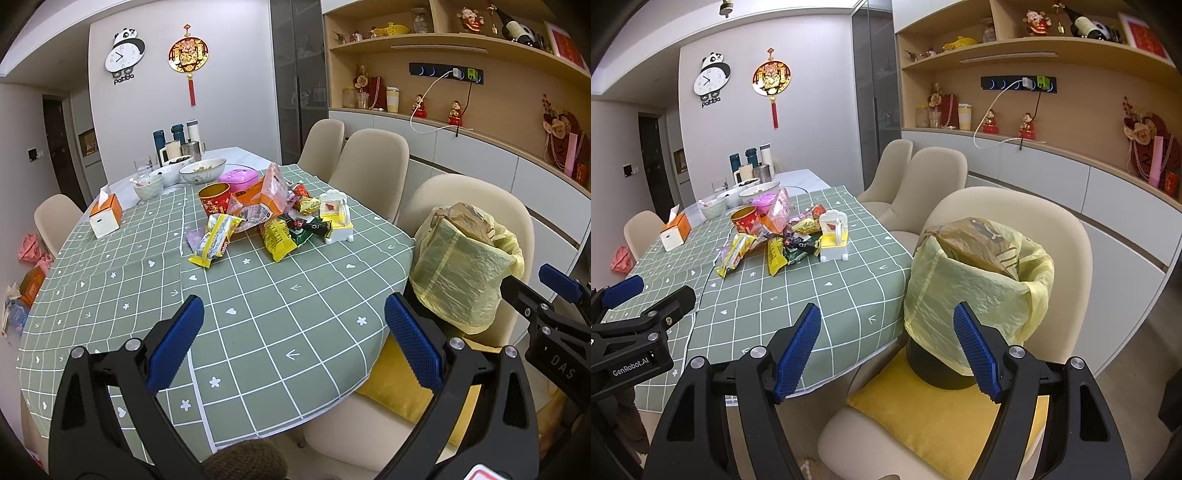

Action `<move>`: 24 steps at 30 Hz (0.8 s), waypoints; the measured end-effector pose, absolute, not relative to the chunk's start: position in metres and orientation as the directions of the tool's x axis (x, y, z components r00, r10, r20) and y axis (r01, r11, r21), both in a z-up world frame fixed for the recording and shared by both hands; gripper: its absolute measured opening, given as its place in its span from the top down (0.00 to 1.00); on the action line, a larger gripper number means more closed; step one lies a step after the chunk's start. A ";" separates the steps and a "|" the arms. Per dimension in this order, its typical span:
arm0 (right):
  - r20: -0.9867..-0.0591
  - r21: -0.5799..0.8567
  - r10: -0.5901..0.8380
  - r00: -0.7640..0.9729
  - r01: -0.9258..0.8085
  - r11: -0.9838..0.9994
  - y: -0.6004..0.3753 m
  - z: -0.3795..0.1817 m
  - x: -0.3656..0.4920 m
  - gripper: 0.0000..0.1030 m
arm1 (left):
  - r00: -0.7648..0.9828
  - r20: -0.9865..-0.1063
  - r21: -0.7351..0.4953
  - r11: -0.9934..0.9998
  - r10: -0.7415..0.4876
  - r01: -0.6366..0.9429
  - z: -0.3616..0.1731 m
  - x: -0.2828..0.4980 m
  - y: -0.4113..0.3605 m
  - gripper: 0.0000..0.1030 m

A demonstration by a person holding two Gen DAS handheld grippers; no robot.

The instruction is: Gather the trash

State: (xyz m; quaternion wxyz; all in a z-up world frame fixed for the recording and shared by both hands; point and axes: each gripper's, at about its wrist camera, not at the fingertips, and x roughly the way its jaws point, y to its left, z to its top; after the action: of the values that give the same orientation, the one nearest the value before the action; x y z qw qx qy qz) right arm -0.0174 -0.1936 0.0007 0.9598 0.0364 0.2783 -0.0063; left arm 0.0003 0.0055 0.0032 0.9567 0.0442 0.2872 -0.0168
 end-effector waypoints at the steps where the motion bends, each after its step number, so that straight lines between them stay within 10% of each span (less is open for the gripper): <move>1: -0.535 0.067 0.008 0.845 0.033 0.997 -0.194 0.001 -0.018 0.31 | 0.834 -0.551 0.075 0.995 -0.009 0.060 0.003 0.000 0.005 0.09; 24: -0.540 0.069 -0.002 0.842 0.047 0.997 -0.195 0.001 -0.019 0.31 | 0.837 -0.546 0.059 0.995 -0.034 0.079 0.005 0.001 0.004 0.09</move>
State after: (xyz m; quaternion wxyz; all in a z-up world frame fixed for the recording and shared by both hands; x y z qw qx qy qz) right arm -0.0194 -0.1947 0.0009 0.9588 0.0397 0.2808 -0.0128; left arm 0.0011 0.0036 0.0047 0.9577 0.0394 0.2837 -0.0295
